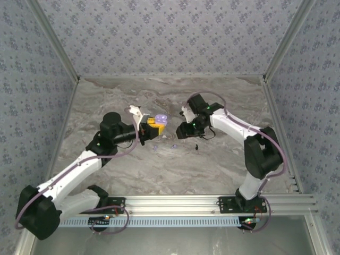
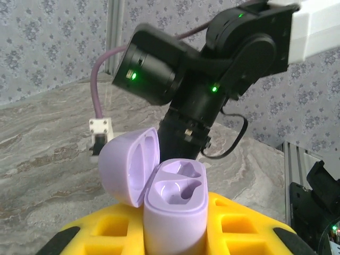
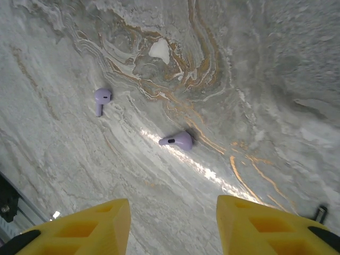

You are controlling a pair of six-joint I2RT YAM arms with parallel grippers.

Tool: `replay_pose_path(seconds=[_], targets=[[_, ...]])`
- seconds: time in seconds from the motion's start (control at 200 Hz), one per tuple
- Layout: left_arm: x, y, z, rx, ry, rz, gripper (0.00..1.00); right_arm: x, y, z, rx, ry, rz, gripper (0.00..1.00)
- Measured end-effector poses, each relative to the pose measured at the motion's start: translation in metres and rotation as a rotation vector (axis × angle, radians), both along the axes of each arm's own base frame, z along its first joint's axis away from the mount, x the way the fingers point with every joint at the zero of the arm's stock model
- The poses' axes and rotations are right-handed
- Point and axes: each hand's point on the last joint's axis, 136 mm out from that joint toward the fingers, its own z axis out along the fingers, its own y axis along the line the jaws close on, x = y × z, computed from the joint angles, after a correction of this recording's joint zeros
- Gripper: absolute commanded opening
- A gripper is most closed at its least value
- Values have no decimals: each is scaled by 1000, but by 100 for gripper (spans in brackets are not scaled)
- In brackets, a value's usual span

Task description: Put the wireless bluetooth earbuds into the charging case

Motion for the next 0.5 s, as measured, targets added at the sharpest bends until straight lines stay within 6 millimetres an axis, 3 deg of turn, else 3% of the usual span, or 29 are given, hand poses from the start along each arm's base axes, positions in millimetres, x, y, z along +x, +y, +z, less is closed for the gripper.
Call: replay_pose_path(seconds=[0.3, 0.5], targets=[[-6, 12, -17, 35, 37, 50, 23, -8, 21, -41, -25, 89, 10, 35], [-5, 14, -17, 35, 39, 64, 23, -21, 37, -45, 2, 129, 42, 32]])
